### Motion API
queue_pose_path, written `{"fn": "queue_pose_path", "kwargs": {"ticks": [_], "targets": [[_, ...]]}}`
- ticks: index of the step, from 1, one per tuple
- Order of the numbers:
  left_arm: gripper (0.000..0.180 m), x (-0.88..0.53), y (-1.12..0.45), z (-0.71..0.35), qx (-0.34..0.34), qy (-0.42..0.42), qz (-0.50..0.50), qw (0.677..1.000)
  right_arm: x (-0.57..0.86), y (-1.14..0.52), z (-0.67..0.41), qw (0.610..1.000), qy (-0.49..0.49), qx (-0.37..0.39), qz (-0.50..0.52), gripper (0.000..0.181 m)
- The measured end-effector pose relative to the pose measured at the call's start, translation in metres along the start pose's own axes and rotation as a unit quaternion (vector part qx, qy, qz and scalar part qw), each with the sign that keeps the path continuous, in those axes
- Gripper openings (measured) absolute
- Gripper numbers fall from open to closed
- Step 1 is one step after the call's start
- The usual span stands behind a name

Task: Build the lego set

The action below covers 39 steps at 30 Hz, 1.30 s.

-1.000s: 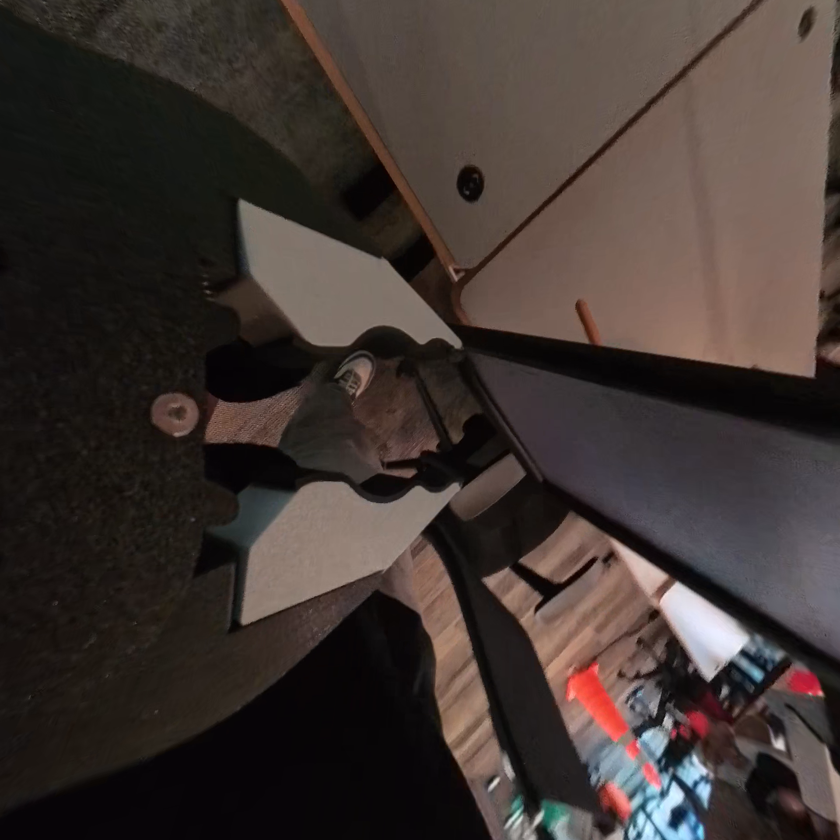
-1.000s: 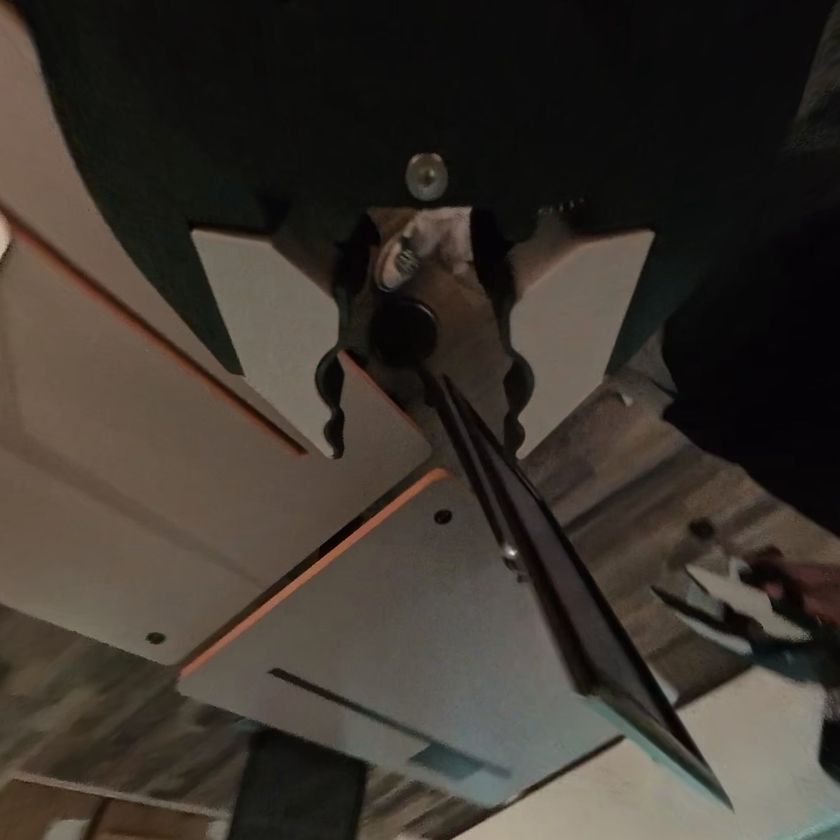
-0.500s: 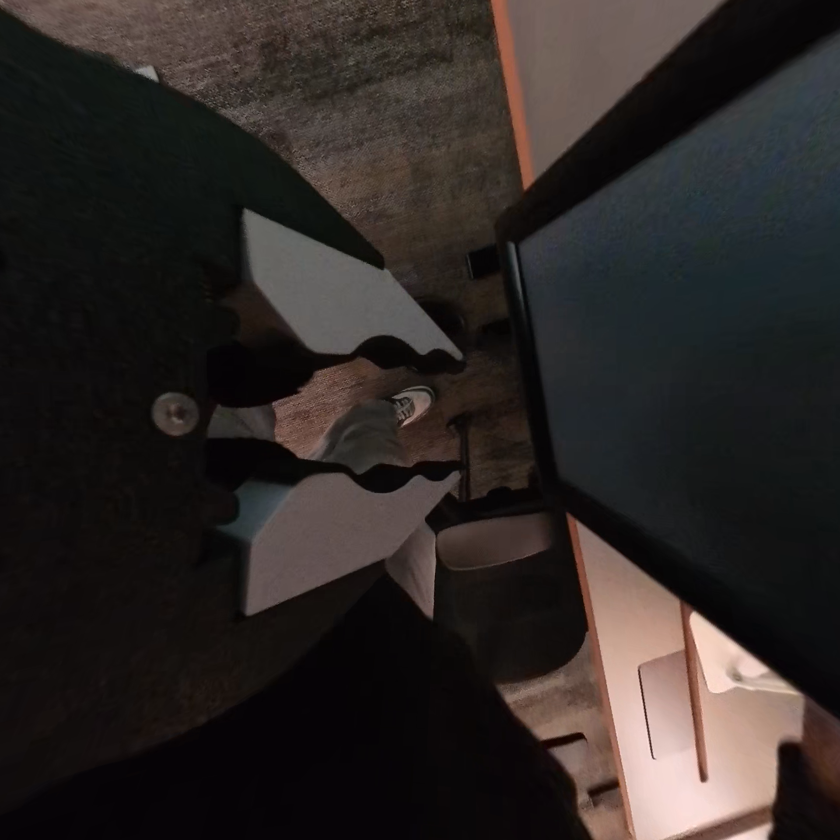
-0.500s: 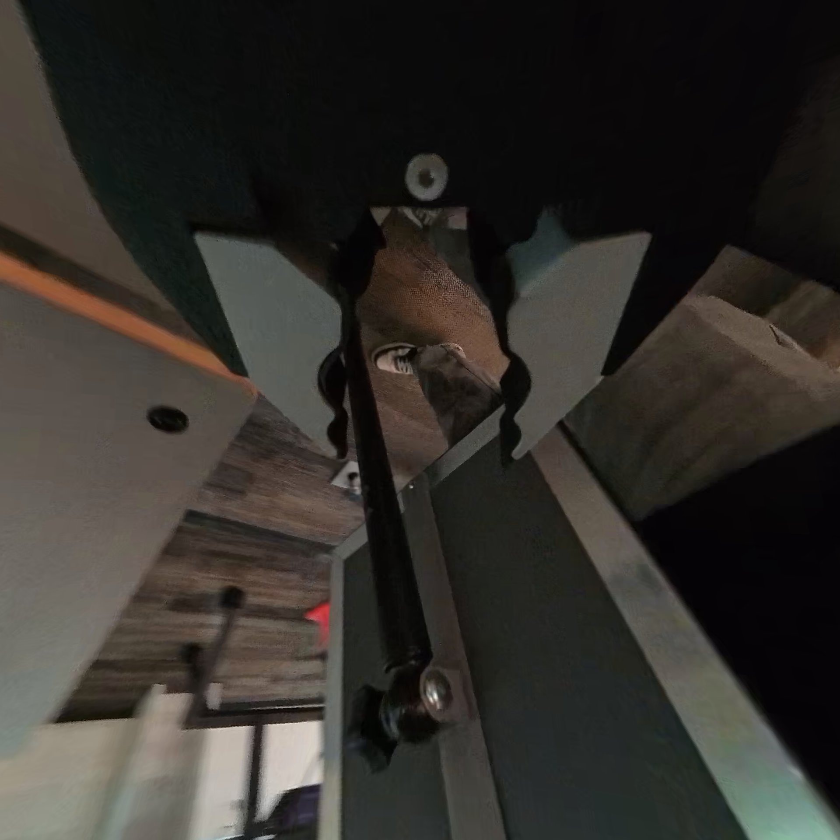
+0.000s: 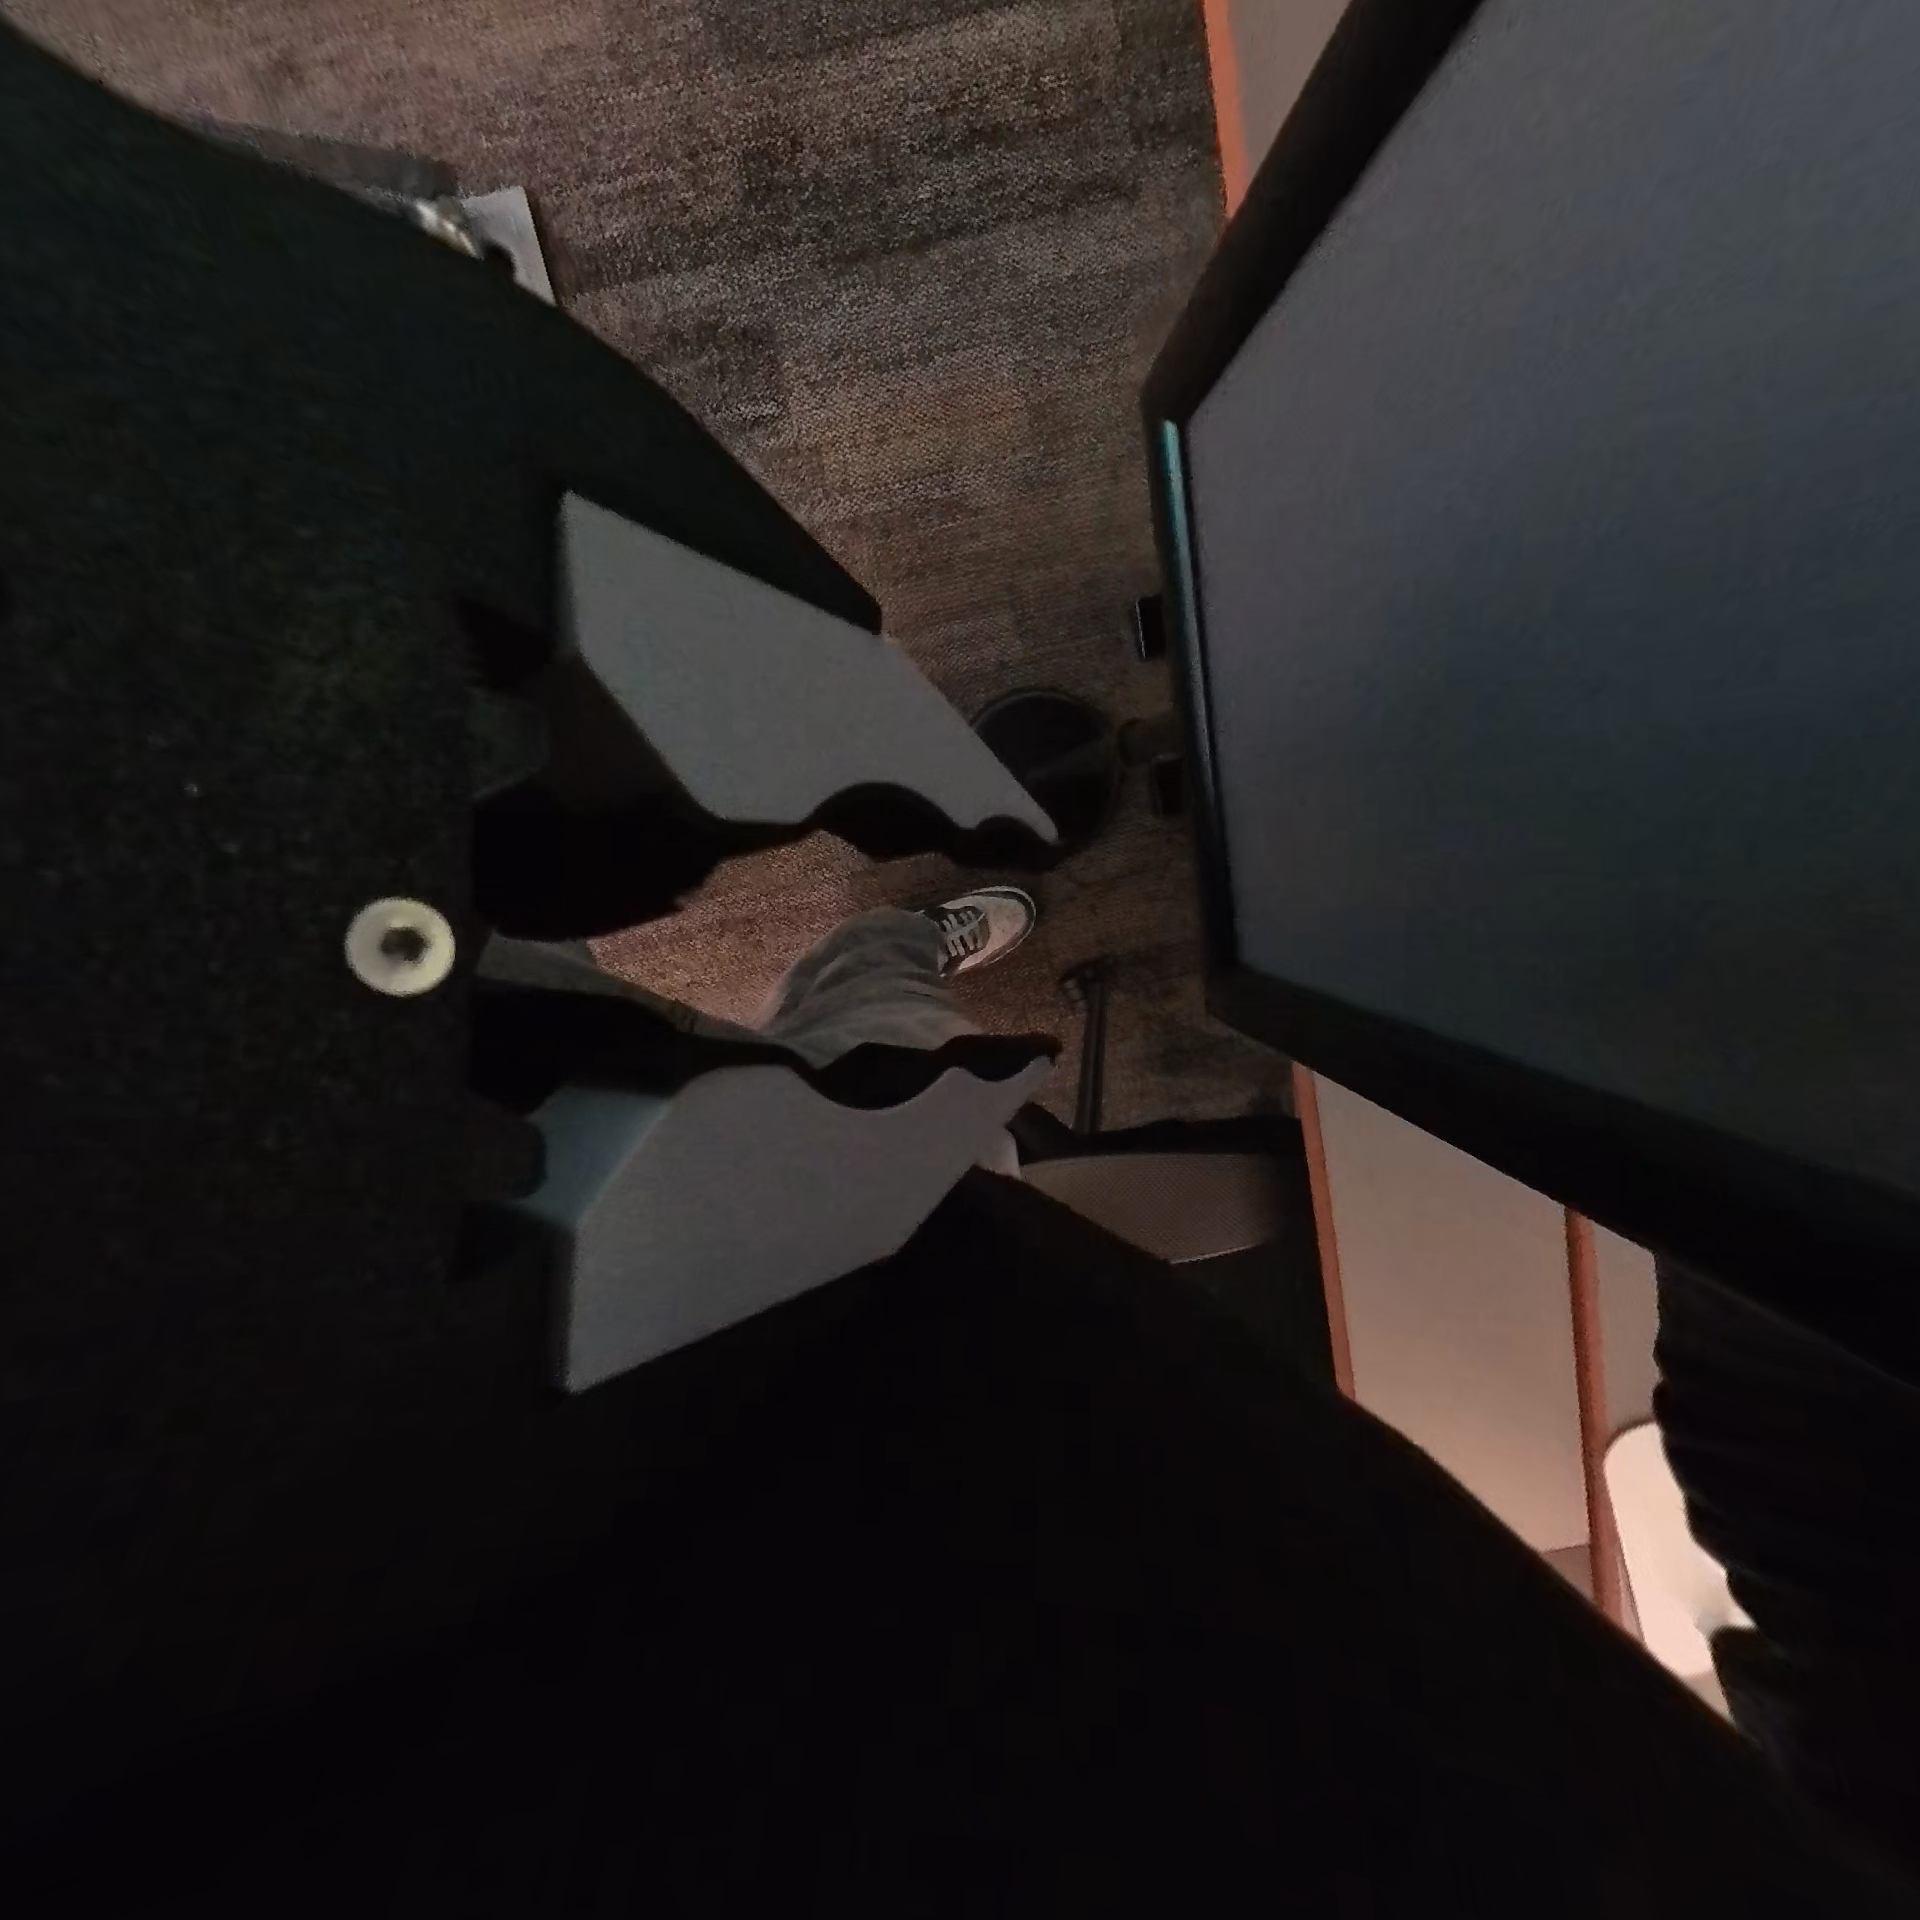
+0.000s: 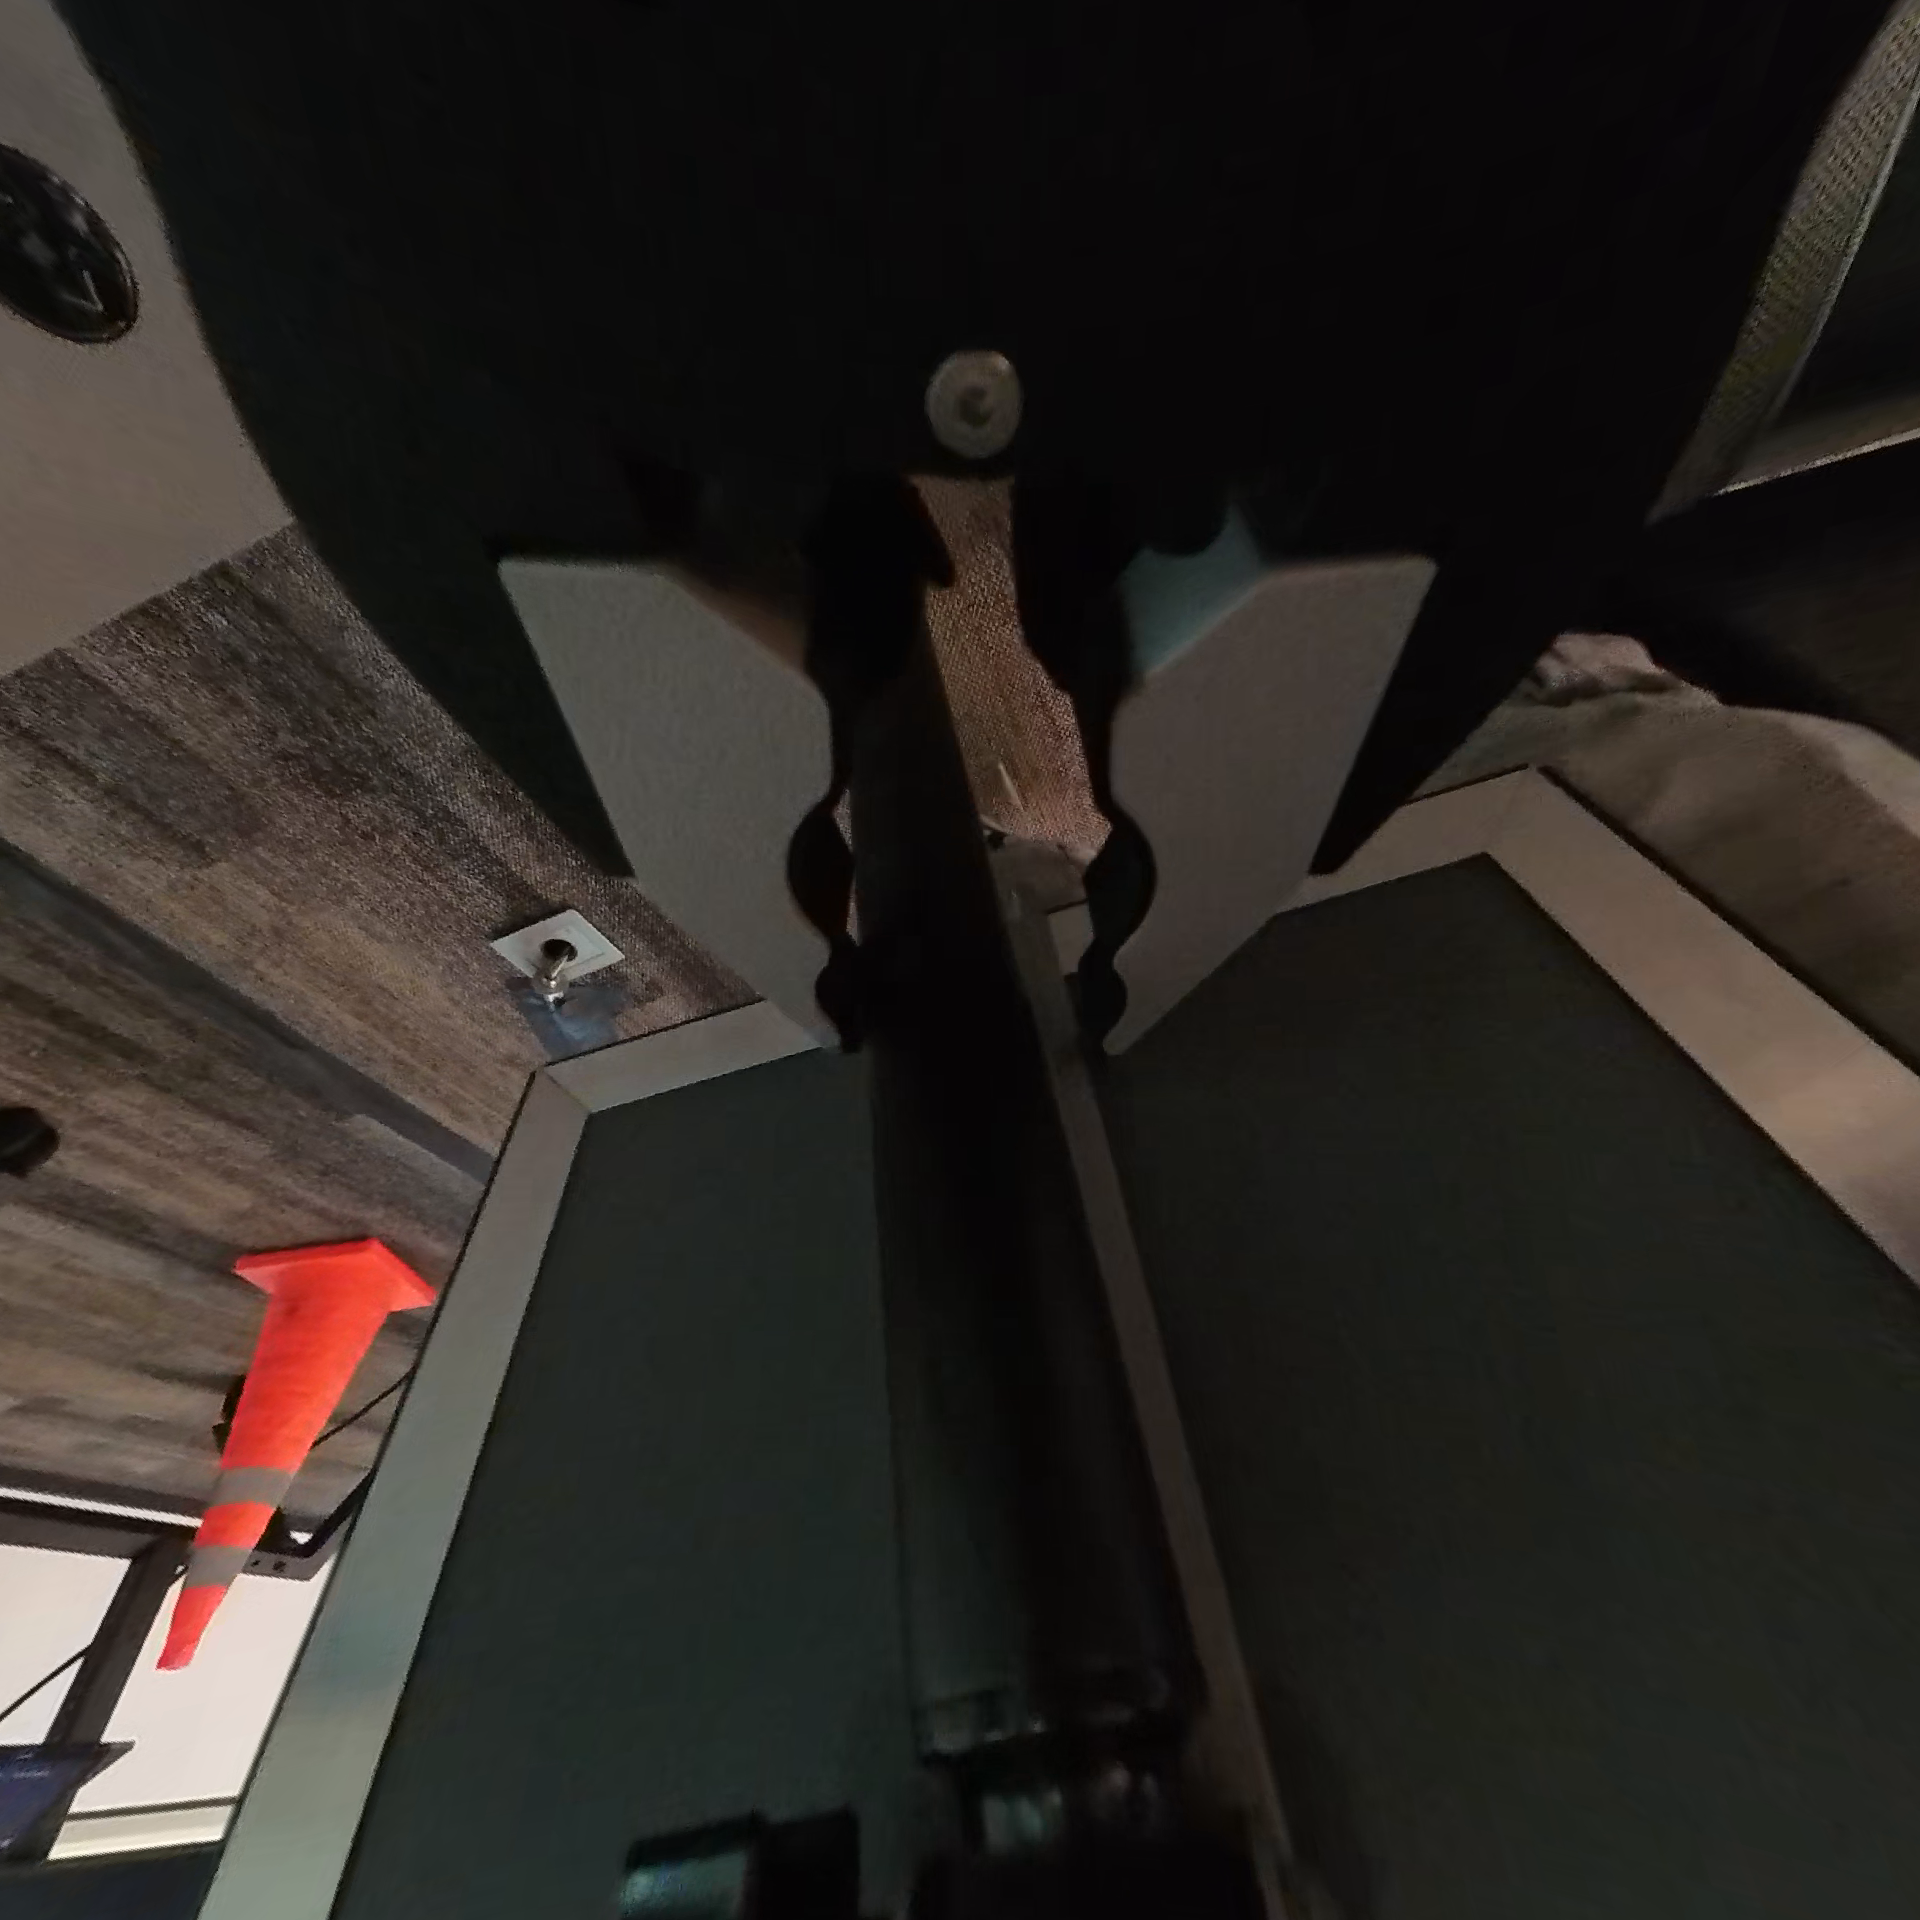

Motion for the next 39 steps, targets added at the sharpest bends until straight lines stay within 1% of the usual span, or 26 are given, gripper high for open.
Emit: {"fn": "queue_pose_path", "kwargs": {"ticks": [1,4,7,9,12,15,21,26,29,33,36,39], "targets": [[0.029,0.001,-0.001,0.000,0.001,0.002,-0.001,1.000,-0.001,-0.002,0.000,1.000,-0.005,-0.005,0.001,0.040],[0.028,0.000,0.001,0.000,0.007,0.001,-0.009,1.000,-0.009,-0.003,-0.008,0.998,-0.006,-0.054,0.010,0.028],[0.027,-0.007,0.008,0.008,0.023,0.009,-0.016,1.000,-0.023,-0.012,-0.016,0.997,0.023,-0.069,0.030,0.027],[0.026,-0.013,0.015,0.017,0.029,0.010,-0.019,0.999,-0.031,-0.022,-0.020,0.997,0.013,-0.067,0.038,0.026],[0.025,-0.023,0.026,0.033,0.040,0.007,-0.026,0.999,-0.040,-0.036,-0.036,0.994,0.006,-0.083,0.065,0.025],[0.025,-0.038,0.039,0.052,0.053,0.006,-0.021,0.998,-0.045,-0.048,-0.052,0.993,-0.023,-0.076,0.093,0.025],[0.025,-0.087,0.062,0.100,0.072,-0.032,-0.010,0.997,-0.044,-0.066,-0.092,0.980,-0.080,-0.058,0.174,0.025],[0.025,-0.144,0.082,0.142,0.098,-0.102,0.024,0.990,-0.039,-0.084,-0.149,0.956,-0.138,-0.035,0.256,0.025],[0.024,-0.183,0.096,0.166,0.118,-0.157,0.050,0.979,-0.044,-0.098,-0.190,0.928,-0.191,-0.017,0.320,0.025],[0.022,-0.223,0.126,0.182,0.141,-0.217,0.078,0.963,-0.075,-0.121,-0.245,0.870,-0.246,0.024,0.427,0.026],[0.022,-0.238,0.140,0.185,0.150,-0.261,0.105,0.948,-0.109,-0.143,-0.274,0.810,-0.287,0.042,0.510,0.026],[0.022,-0.245,0.147,0.184,0.154,-0.303,0.123,0.932,-0.140,-0.171,-0.293,0.728,-0.331,0.075,0.596,0.026]]}}
Point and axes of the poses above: each gripper's, where its closed fingertips meet, y back along the fingers, z out of its underside, x = y × z across the jaws, the point moved 7 cm from there along y, back along the fingers, and after that the axes turned 15 degrees about -x, right-handed, at the moved point
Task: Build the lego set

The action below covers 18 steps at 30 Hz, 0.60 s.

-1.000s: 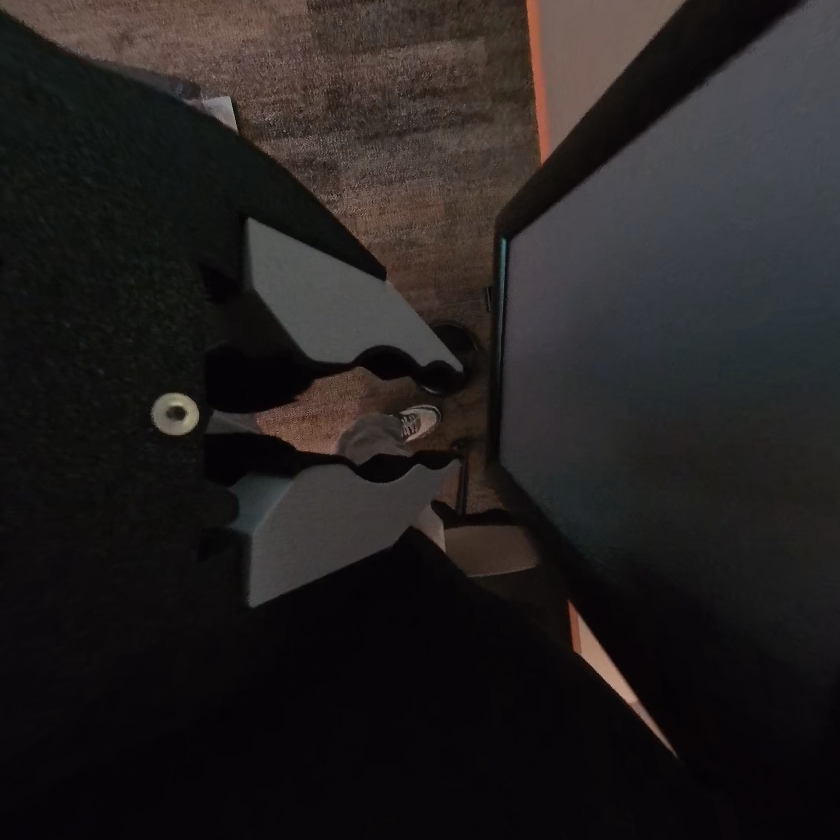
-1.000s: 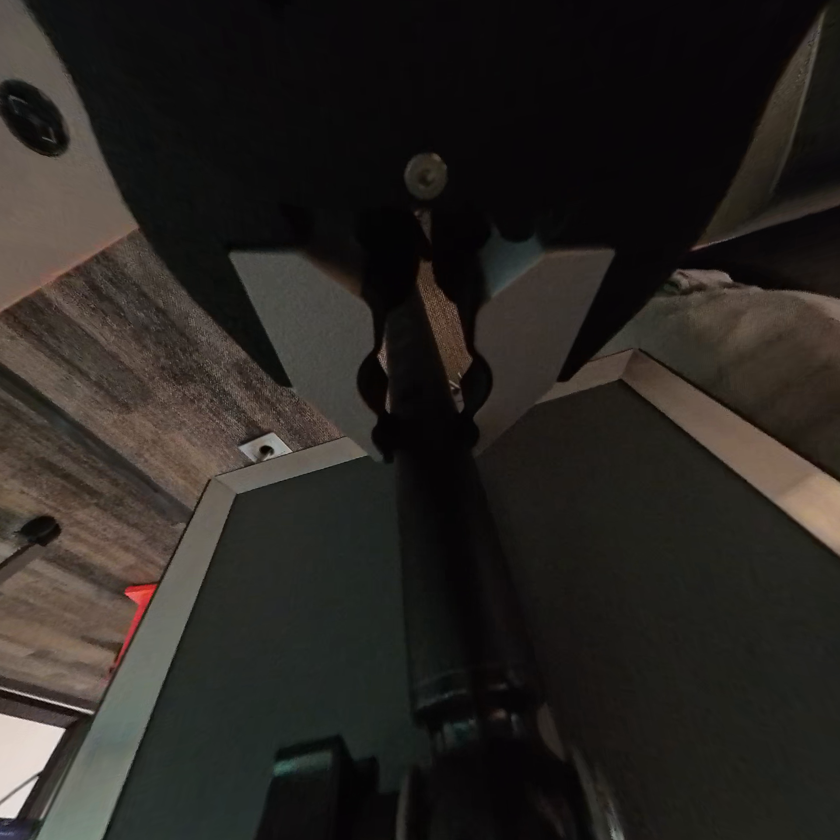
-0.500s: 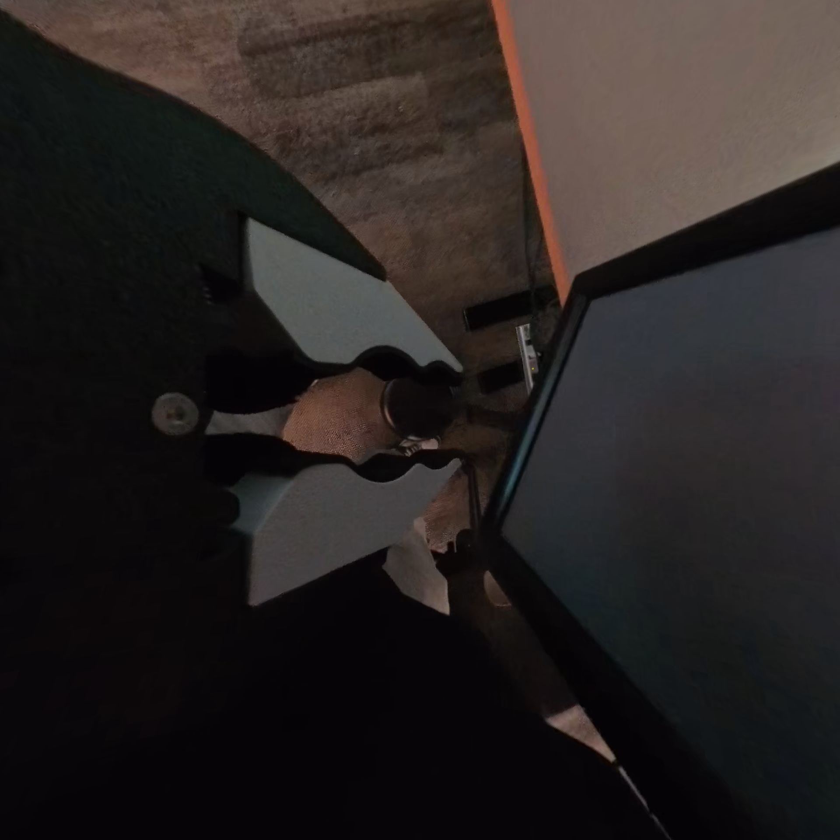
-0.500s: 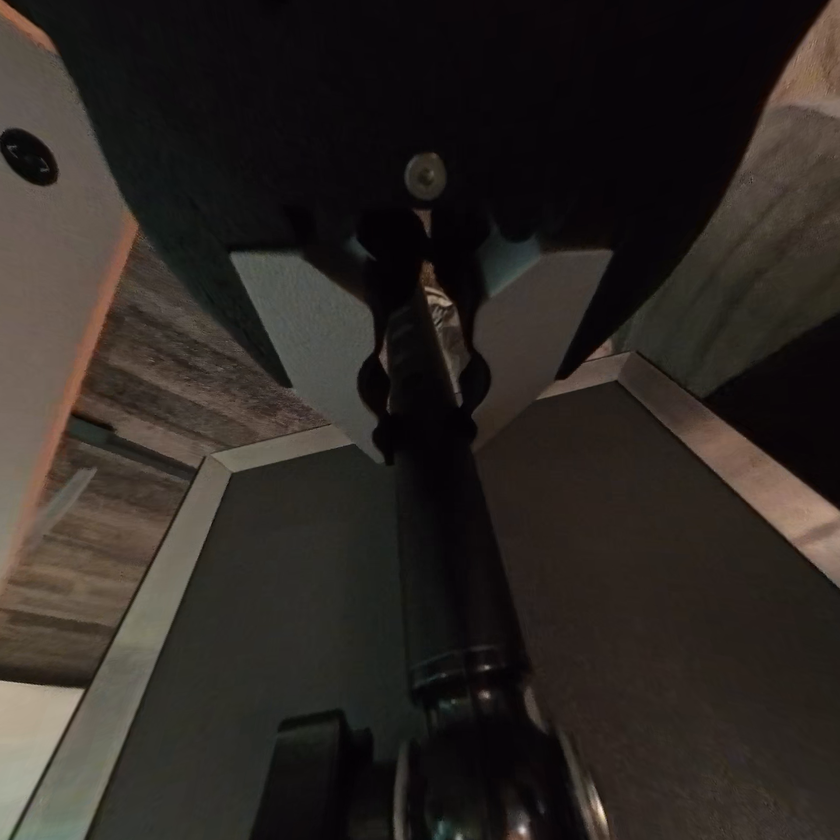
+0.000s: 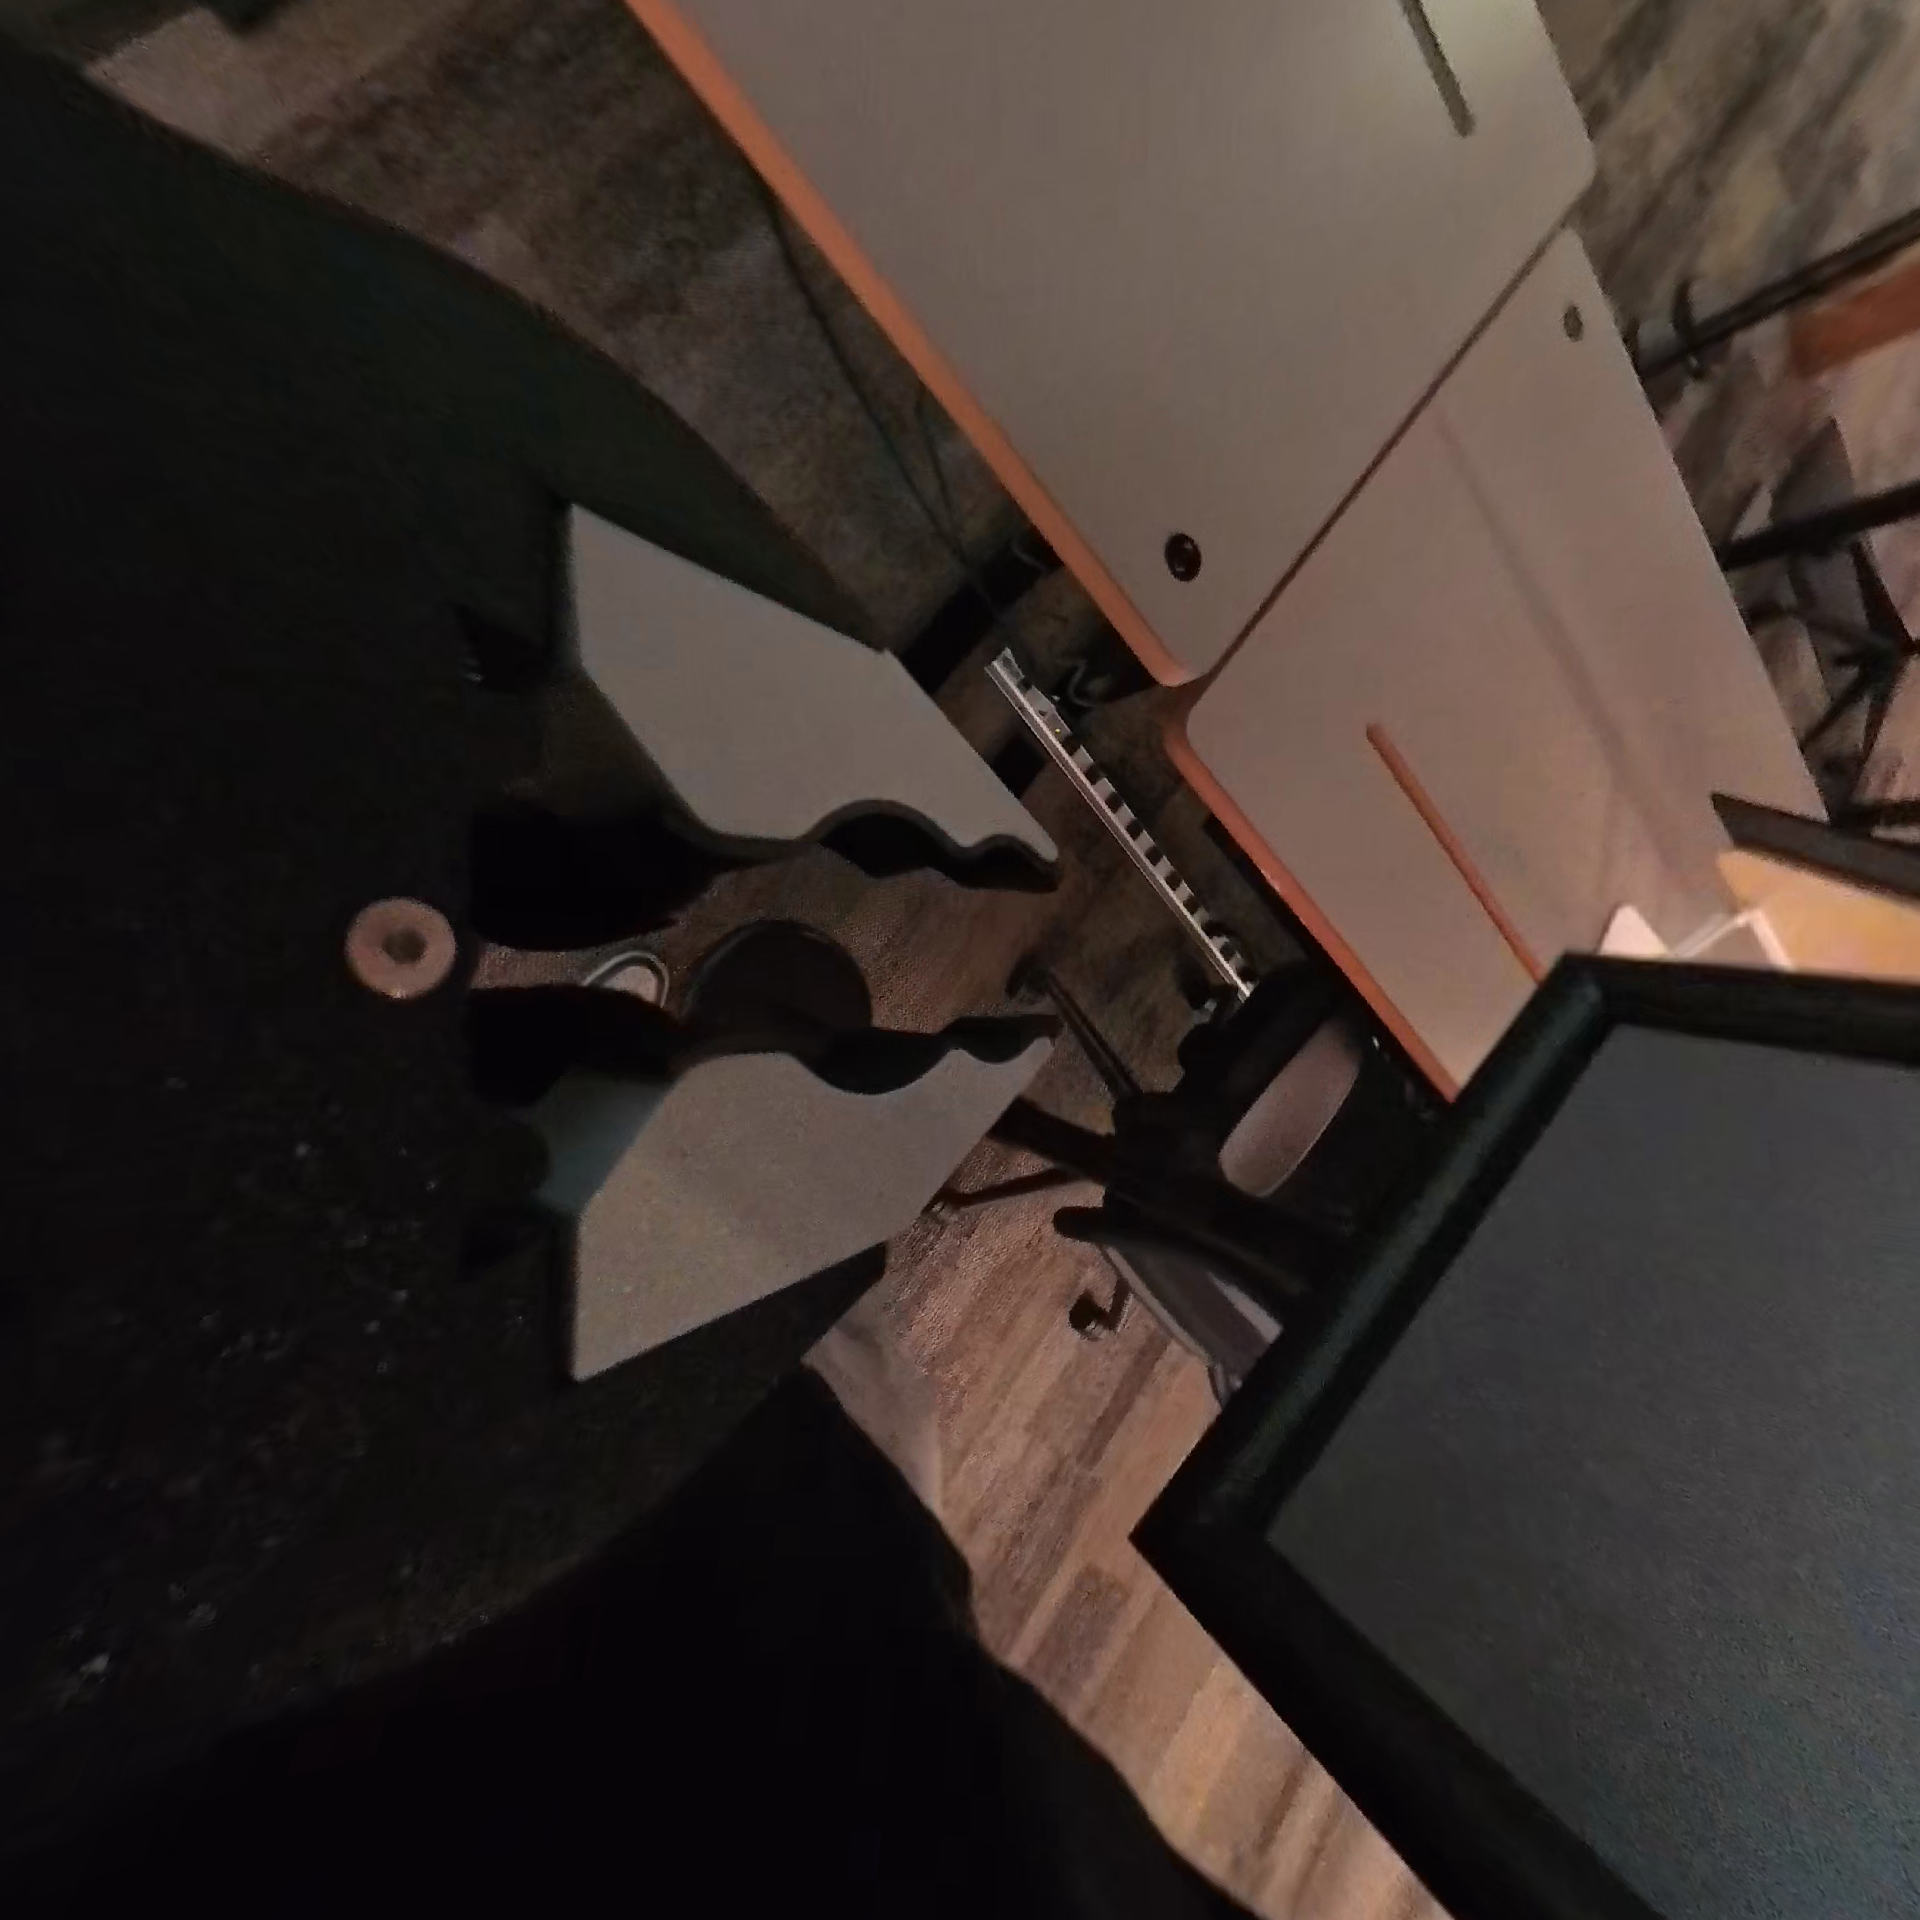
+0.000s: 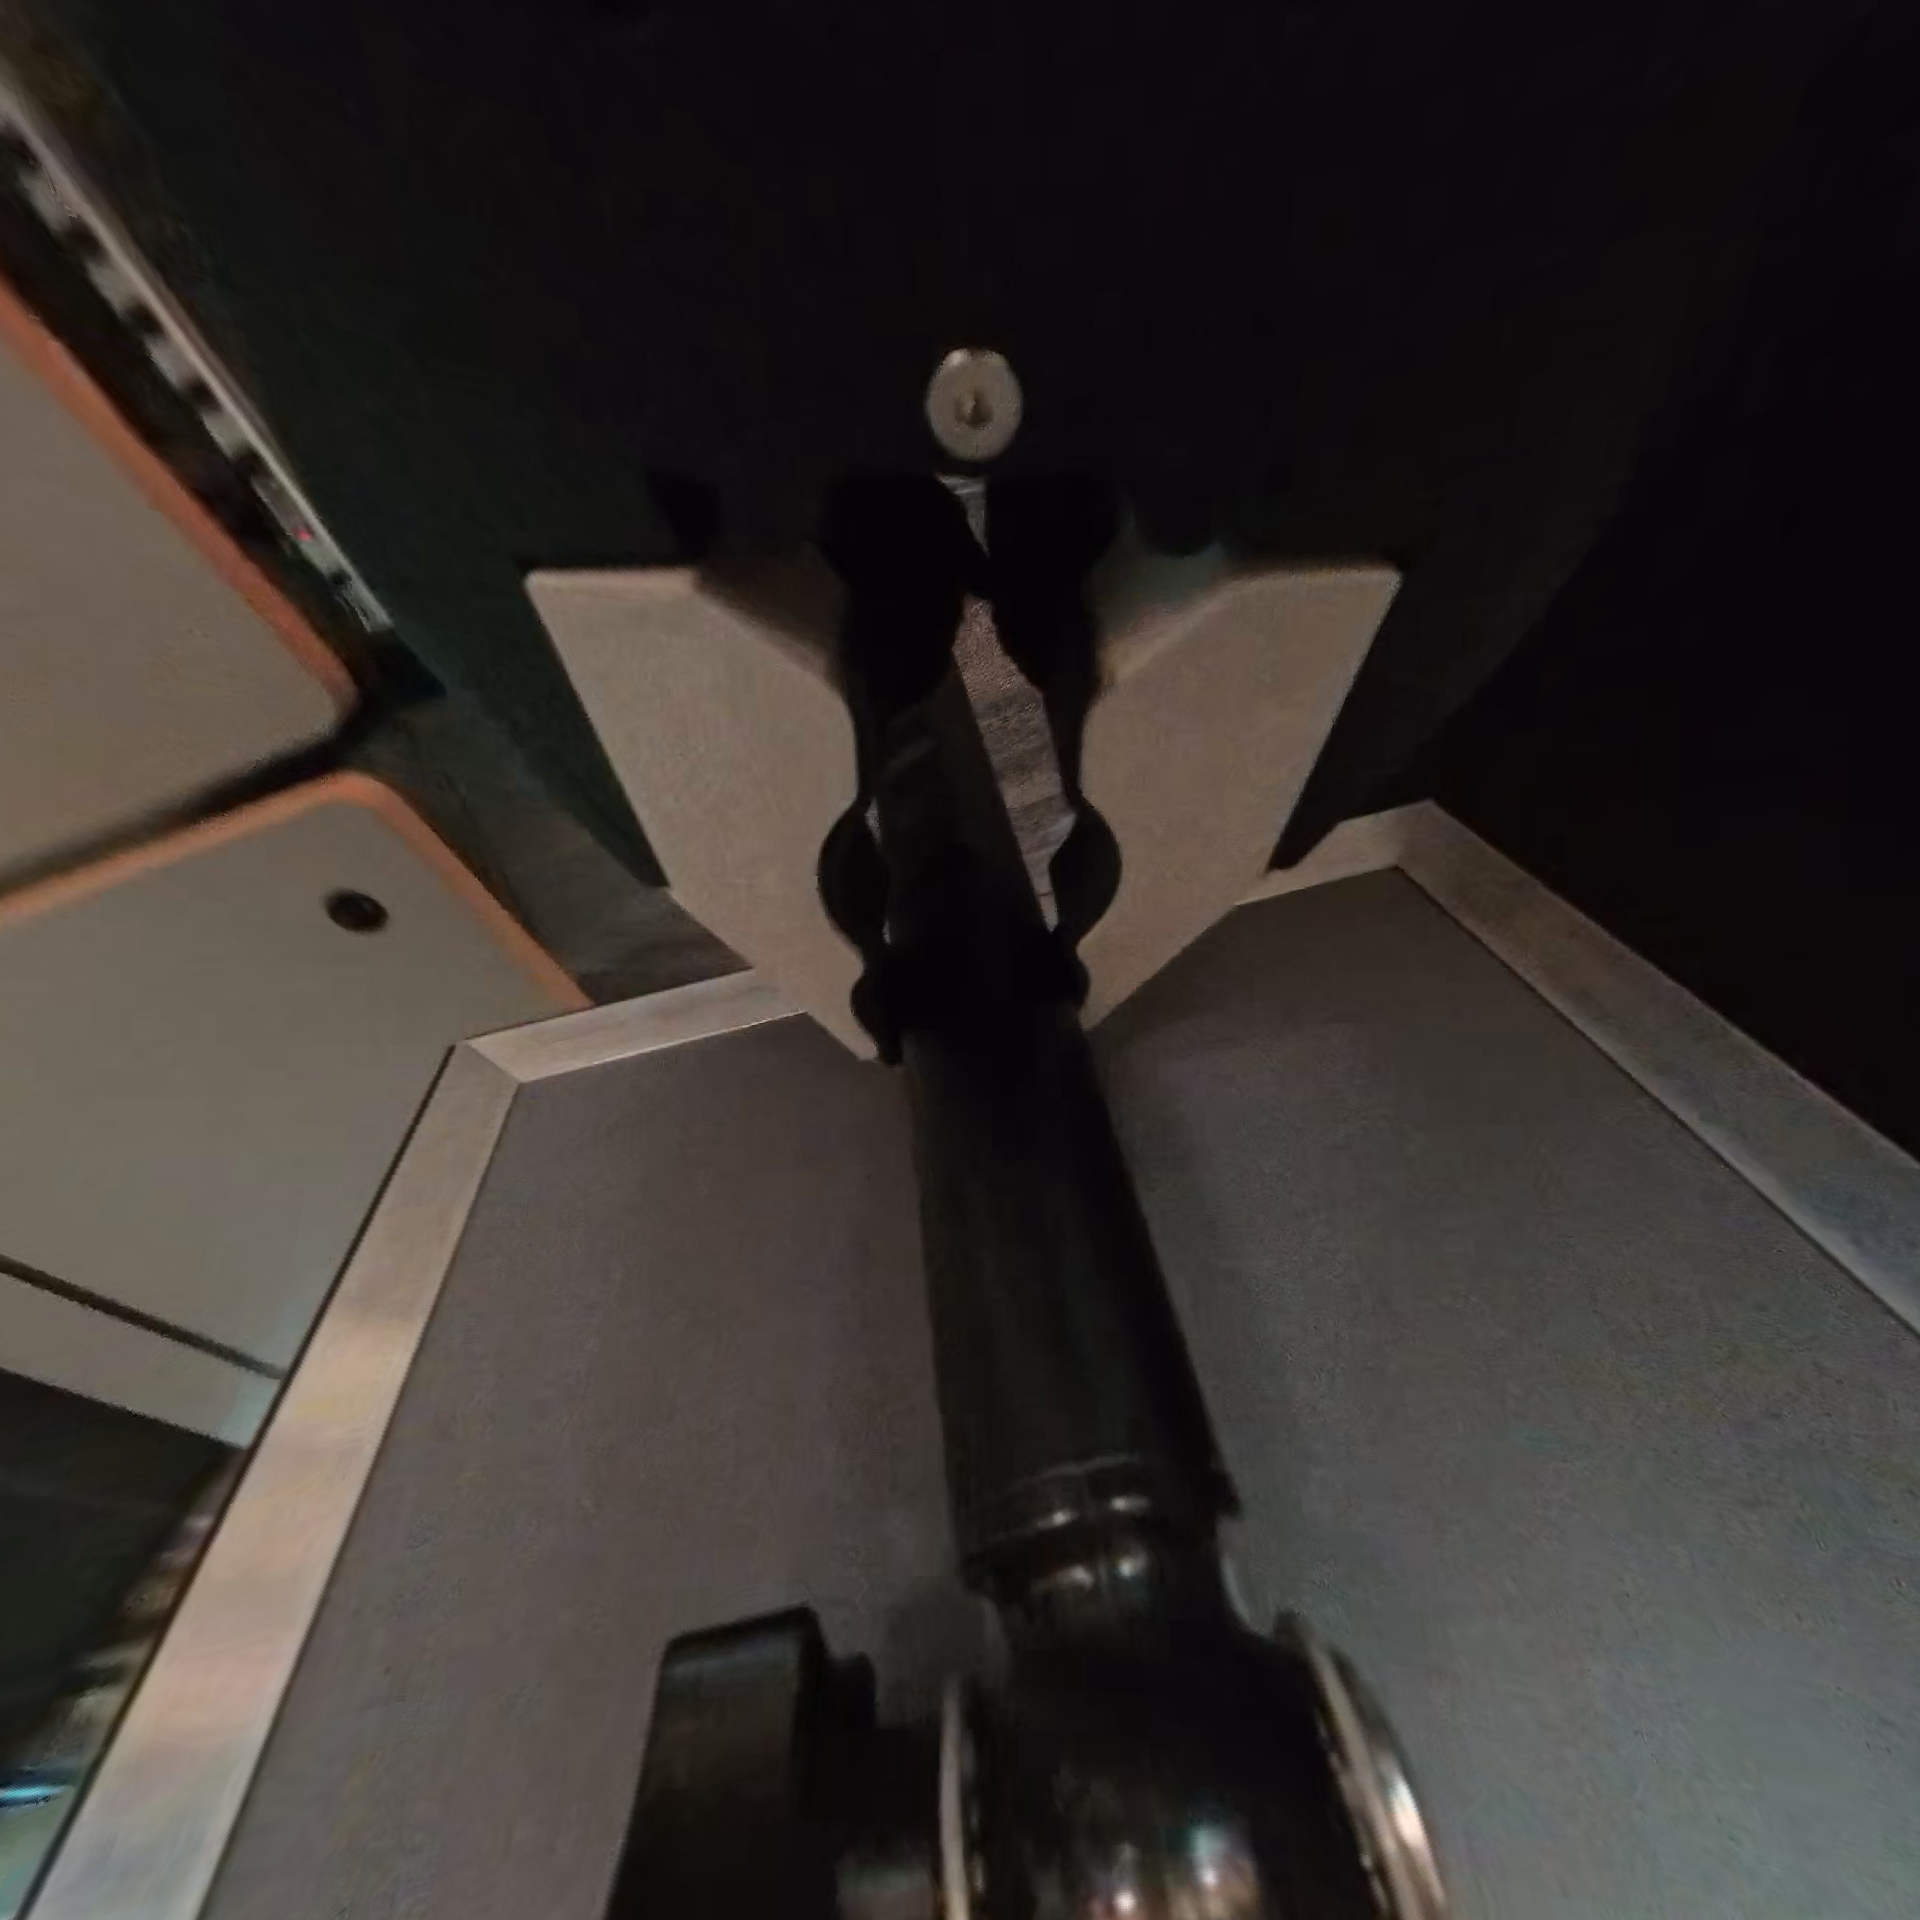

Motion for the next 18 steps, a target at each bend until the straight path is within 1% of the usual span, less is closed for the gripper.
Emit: {"fn": "queue_pose_path", "kwargs": {"ticks": [5,8,12,15,18], "targets": [[0.022,0.000,0.009,-0.004,0.008,-0.056,0.023,0.998,-0.060,0.012,0.018,0.981,-0.096,0.050,0.160,0.025],[0.021,0.001,0.013,0.002,-0.005,-0.130,-0.004,0.992,-0.089,-0.001,0.014,0.966,-0.119,0.074,0.217,0.025],[0.021,-0.003,0.018,0.012,-0.014,-0.162,0.031,0.986,-0.108,-0.029,0.005,0.945,-0.154,0.055,0.282,0.025],[0.021,-0.013,0.016,0.012,-0.016,-0.179,0.053,0.982,-0.113,-0.052,0.010,0.920,-0.196,0.043,0.335,0.025],[0.021,-0.032,0.010,0.008,-0.017,-0.214,0.077,0.974,-0.115,-0.076,0.024,0.895,-0.217,0.056,0.385,0.024]]}}
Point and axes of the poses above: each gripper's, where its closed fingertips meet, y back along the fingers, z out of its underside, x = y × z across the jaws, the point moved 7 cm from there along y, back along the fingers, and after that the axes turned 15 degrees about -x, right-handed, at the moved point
